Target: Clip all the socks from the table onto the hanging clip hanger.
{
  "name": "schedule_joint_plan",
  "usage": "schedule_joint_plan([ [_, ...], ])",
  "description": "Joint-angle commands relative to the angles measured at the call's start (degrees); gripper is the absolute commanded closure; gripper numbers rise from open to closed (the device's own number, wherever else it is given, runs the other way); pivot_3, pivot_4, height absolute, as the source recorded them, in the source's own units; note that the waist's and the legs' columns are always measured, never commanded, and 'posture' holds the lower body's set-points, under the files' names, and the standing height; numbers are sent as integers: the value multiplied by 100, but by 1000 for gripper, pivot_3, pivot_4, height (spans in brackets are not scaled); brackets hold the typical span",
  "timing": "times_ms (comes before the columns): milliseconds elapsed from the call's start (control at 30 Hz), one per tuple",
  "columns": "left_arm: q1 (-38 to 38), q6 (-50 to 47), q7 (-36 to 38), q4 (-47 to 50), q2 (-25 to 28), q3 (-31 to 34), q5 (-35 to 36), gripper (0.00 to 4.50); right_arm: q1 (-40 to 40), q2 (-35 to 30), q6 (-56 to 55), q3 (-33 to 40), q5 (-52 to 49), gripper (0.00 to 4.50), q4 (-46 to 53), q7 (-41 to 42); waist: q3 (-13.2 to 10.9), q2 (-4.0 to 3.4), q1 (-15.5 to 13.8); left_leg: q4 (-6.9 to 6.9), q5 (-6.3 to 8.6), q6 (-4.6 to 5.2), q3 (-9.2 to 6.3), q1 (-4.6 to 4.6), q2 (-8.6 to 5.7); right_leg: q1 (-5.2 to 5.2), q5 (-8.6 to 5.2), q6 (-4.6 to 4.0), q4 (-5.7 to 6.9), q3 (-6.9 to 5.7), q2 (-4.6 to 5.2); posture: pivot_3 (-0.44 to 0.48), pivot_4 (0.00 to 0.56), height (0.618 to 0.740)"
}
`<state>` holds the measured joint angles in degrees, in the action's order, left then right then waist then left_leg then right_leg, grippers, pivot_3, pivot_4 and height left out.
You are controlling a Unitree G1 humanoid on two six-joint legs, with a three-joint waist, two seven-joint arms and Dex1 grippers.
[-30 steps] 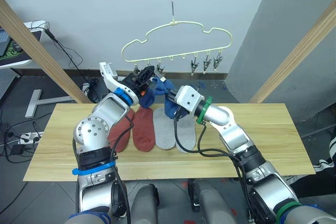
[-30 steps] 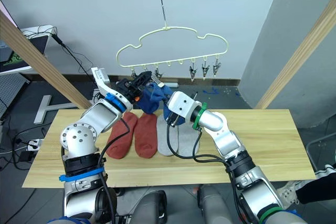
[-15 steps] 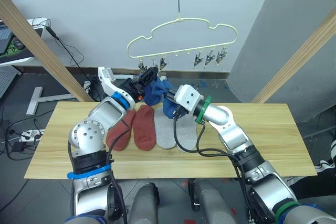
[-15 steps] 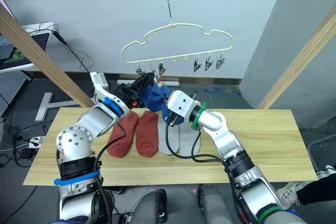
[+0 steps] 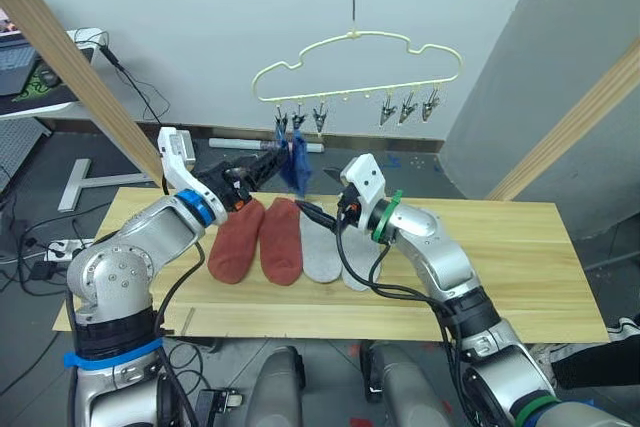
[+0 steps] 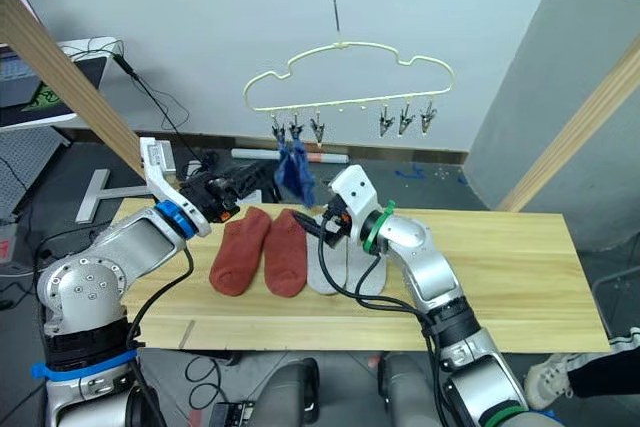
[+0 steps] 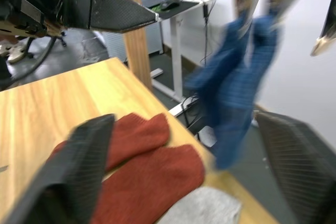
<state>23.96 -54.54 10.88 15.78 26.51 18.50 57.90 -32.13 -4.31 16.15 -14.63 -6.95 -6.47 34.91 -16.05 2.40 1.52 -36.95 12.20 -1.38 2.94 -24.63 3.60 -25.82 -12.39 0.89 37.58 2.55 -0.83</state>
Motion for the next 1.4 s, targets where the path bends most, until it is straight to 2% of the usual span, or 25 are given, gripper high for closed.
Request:
schedule_joint_plan([
  [33,-54,331,379,379,186,-350,-438,0,72,-104,60,122,-113,41,410,24,0,0,0,-2,0,0,1,-6,0,-5,0,-1,0,1,0,29,273,740],
  [133,-88,1007,687,483,295,-1086,-1396,0,297,-473,188,270,-129,41,758,76,0,0,-18,0,0,0,3,-11,-3,-10,-1,-1,-2,1,0,29,273,740],
  [167,-69,1297,700,451,186,-1258,-1669,180,381,-641,302,408,-212,13,954,115,-1,-2,-29,2,0,0,3,-12,-4,-10,-2,-2,-6,0,0,16,271,740],
  [300,-64,2041,813,324,-14,-1630,-2416,1162,508,-985,594,694,-471,0,1371,154,-1,-3,-53,2,0,0,11,-22,-2,-10,-1,0,-33,3,5,16,271,740],
  [433,62,2892,769,-20,-355,-2178,-3346,2456,619,-1330,905,1122,-883,0,1851,285,-1,-3,-13,9,0,1,12,-23,-5,-10,-1,1,-38,2,0,-10,265,740],
  [600,294,3549,651,-531,-873,-2374,-3988,2456,626,-1520,1241,1342,-1221,0,2328,204,-1,-3,4,6,0,1,11,-27,-9,-9,1,4,-42,3,-5,-30,261,740],
  [733,376,3712,660,-785,-1098,-2318,-4146,2456,612,-1513,1338,1360,-1295,0,2464,104,-1,-3,36,5,0,2,12,-25,-10,-9,2,6,-39,4,-9,-43,257,740],
  [967,1014,4464,305,-2127,-1537,-2368,-4907,2456,557,-1358,1419,1350,-1361,0,2740,-246,-1,-3,32,-1,0,2,10,-27,-15,-7,6,12,-38,3,-11,-60,250,740],
  [1400,1780,5183,35,-3306,-1939,-2157,-5303,2456,494,-1511,1513,1408,-1343,0,2828,-386,-1,-3,42,-4,-1,3,10,-28,-16,-5,10,18,-38,0,-12,-92,245,740],
])
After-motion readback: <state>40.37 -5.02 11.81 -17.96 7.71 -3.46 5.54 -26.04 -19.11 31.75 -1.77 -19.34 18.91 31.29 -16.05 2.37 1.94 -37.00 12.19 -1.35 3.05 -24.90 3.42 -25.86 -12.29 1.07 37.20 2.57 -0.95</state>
